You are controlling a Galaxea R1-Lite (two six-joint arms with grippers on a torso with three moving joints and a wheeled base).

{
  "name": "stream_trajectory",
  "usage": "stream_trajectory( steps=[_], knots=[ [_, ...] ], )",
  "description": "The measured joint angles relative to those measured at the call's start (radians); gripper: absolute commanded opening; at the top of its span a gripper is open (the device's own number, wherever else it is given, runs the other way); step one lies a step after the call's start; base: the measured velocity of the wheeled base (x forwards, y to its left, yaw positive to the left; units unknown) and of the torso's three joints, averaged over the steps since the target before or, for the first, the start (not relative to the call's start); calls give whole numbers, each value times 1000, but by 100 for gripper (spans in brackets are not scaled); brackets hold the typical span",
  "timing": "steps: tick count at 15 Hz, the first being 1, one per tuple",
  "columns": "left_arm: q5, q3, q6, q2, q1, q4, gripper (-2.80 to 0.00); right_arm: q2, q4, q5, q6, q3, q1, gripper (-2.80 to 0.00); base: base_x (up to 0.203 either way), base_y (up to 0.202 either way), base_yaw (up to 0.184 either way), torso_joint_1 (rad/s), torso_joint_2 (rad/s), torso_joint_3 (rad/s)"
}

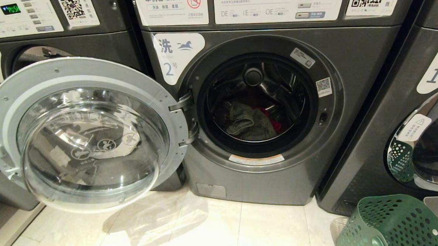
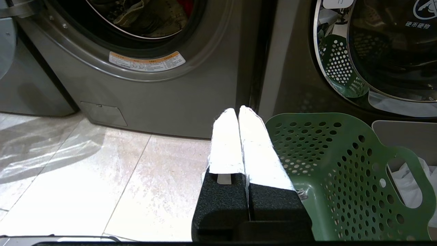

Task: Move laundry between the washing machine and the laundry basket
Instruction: Pick a cloth and place it into the basket

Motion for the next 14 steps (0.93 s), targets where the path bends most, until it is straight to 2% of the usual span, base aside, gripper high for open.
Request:
stream_trajectory(
  steps=[5,14],
  knots=[
    [0,0,0,0,0,-1,-280,0,0,0,0,0,0,-280,0,0,0,0,1,-5],
    [13,0,1,0,1,-1,-280,0,0,0,0,0,0,-280,0,0,0,1,3,-183]
  ],
)
